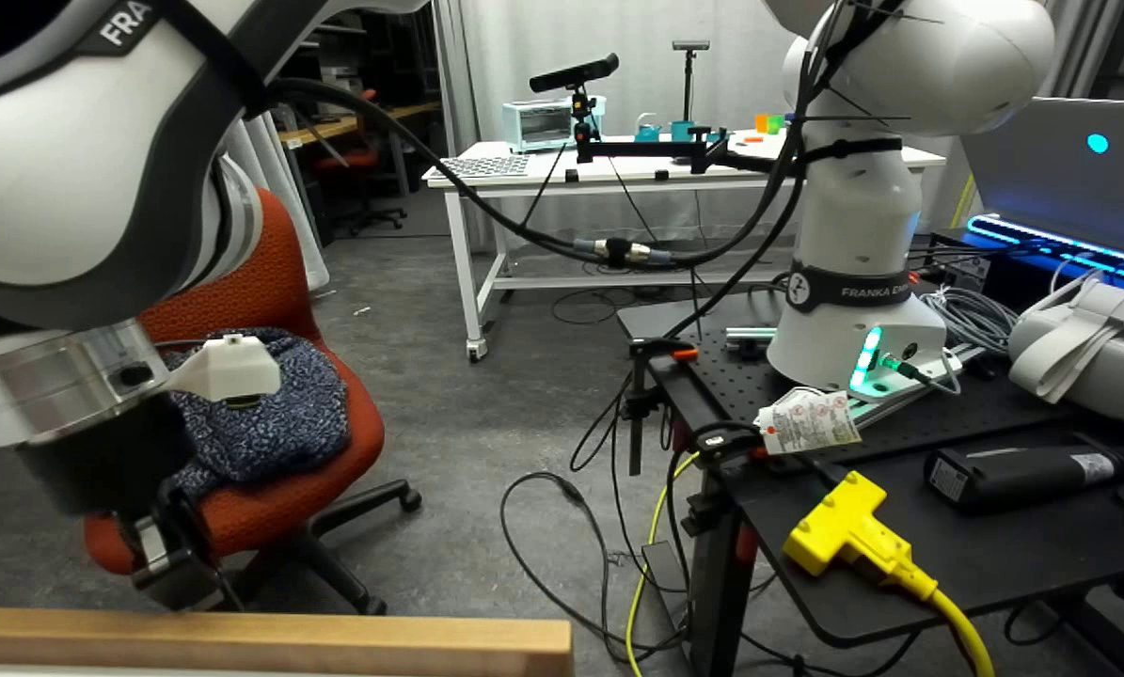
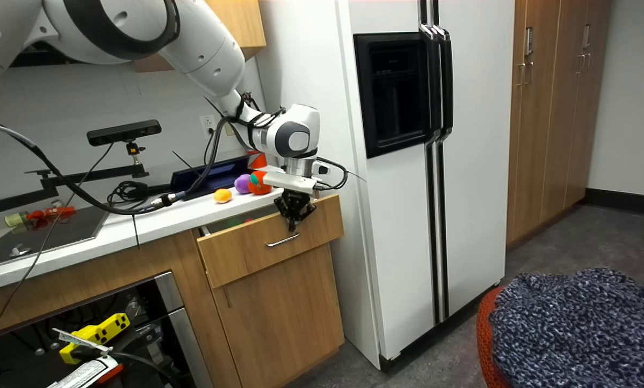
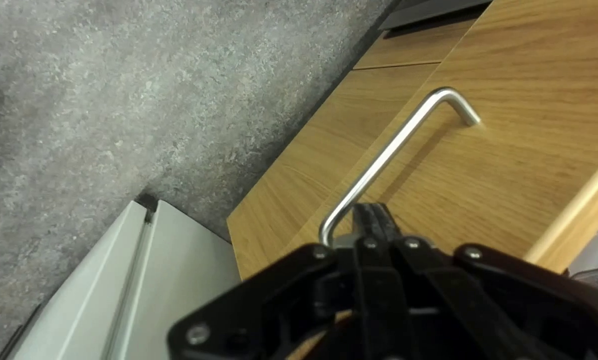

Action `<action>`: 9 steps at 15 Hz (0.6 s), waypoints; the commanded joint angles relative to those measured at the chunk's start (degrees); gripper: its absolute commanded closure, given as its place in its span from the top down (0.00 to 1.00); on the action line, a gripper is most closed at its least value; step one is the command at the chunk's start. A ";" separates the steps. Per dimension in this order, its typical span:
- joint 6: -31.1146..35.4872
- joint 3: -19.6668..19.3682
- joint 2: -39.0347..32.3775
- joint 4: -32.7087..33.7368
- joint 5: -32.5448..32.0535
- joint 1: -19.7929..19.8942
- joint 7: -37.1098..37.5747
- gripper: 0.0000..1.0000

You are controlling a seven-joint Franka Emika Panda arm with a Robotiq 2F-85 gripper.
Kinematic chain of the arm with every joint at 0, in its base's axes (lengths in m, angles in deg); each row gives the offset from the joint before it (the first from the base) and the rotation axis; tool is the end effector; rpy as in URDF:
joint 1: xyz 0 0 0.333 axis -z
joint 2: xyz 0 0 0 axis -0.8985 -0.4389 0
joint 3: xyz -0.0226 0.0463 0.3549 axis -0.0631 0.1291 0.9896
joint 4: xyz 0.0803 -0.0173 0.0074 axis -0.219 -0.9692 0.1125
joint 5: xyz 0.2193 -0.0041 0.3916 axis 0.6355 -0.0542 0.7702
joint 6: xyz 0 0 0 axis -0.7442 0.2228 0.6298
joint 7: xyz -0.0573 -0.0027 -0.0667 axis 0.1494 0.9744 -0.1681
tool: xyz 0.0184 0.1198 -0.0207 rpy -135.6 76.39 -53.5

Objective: Close the top drawer

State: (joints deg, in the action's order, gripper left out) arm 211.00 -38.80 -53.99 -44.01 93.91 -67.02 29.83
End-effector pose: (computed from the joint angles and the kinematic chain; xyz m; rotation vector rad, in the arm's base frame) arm 0.7375 0.1903 0.1550 -2.8121 -0.7253 0.1718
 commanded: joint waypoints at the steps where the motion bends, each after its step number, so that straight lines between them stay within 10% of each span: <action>1: -1.26 2.19 -2.17 3.96 1.07 -0.57 -3.05 0.00; 9: -2.49 7.92 -3.80 6.64 5.20 0.10 -9.28 0.00</action>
State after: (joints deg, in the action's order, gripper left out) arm 210.85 -33.26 -55.94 -40.46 96.34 -67.43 24.16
